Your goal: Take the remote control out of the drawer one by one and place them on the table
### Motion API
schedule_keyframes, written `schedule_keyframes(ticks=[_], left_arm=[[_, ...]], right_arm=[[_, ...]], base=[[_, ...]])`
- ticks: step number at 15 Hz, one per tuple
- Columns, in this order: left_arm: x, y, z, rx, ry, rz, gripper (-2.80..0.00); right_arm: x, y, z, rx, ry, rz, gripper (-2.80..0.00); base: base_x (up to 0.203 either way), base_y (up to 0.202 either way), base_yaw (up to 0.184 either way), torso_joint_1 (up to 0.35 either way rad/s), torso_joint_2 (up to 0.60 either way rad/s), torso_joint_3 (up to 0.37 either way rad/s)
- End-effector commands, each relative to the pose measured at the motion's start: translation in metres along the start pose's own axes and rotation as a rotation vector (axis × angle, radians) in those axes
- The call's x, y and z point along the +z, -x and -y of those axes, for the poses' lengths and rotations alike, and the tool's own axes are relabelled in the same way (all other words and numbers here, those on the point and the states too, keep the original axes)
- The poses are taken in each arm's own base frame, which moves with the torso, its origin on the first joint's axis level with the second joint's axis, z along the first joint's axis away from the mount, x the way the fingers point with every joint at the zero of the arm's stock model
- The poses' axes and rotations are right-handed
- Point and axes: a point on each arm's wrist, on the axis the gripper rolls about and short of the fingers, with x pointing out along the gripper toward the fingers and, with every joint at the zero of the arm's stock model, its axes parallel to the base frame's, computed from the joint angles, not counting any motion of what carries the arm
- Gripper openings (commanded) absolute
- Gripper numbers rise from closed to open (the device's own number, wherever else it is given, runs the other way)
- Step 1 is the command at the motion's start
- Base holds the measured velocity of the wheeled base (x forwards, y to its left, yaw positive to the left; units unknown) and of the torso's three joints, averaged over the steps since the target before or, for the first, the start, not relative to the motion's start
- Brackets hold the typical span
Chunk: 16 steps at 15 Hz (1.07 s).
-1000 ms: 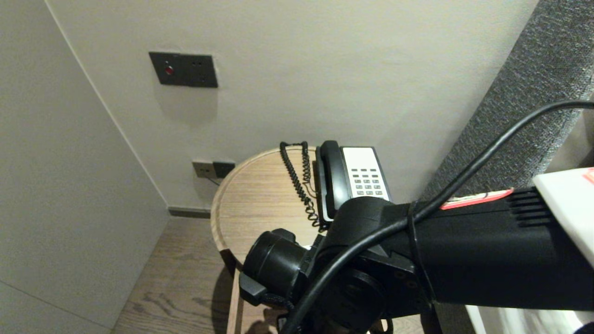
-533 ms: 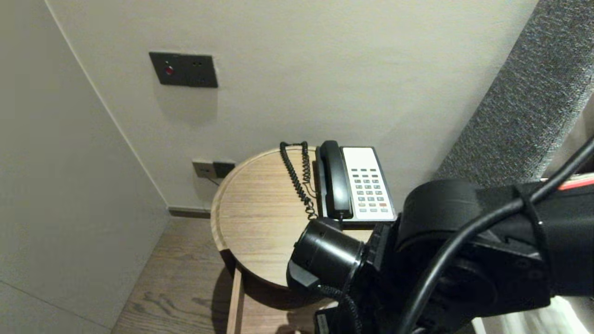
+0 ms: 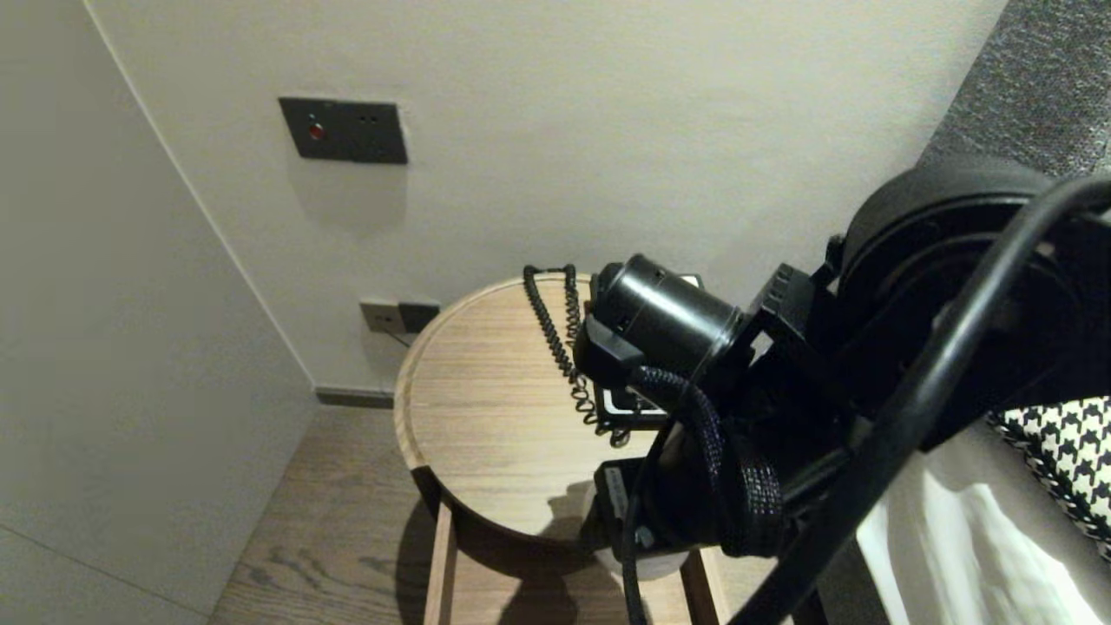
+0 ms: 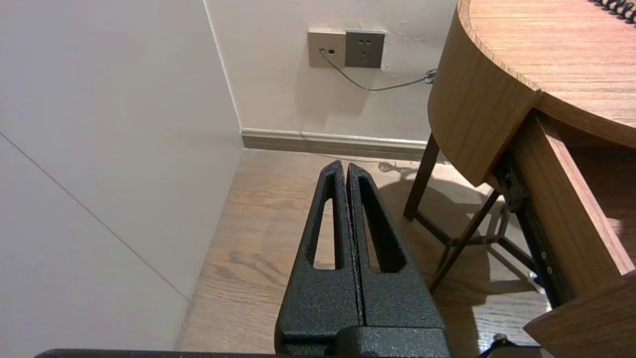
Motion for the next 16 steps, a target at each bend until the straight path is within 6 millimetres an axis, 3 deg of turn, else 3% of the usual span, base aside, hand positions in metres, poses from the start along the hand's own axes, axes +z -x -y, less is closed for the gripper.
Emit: schedule_keyframes(ticks=[1,5,16], left_arm=[[0.000,0.000,0.000,0.001,0.000,0.002,-2.80],[0.000,0.000,0.000,0.001,0.000,0.003,-2.80],[0.000,0.000,0.000,0.001,0.000,0.004,-2.80]], right_arm=[[0.015,0.002,-0.007,-0.009,0.017,0.003,-2.80],[0.018,-0.014,-0.008,-0.125,0.162,0.009,-2.80],[0.021,-0.022,-0.028,-0.114,0.621,0.112,-2.80]], base=[[0.000,0.000,0.000,0.000,0.00,0.000],[0.000,0.000,0.000,0.000,0.00,0.000],[0.000,0.000,0.000,0.000,0.00,0.000]])
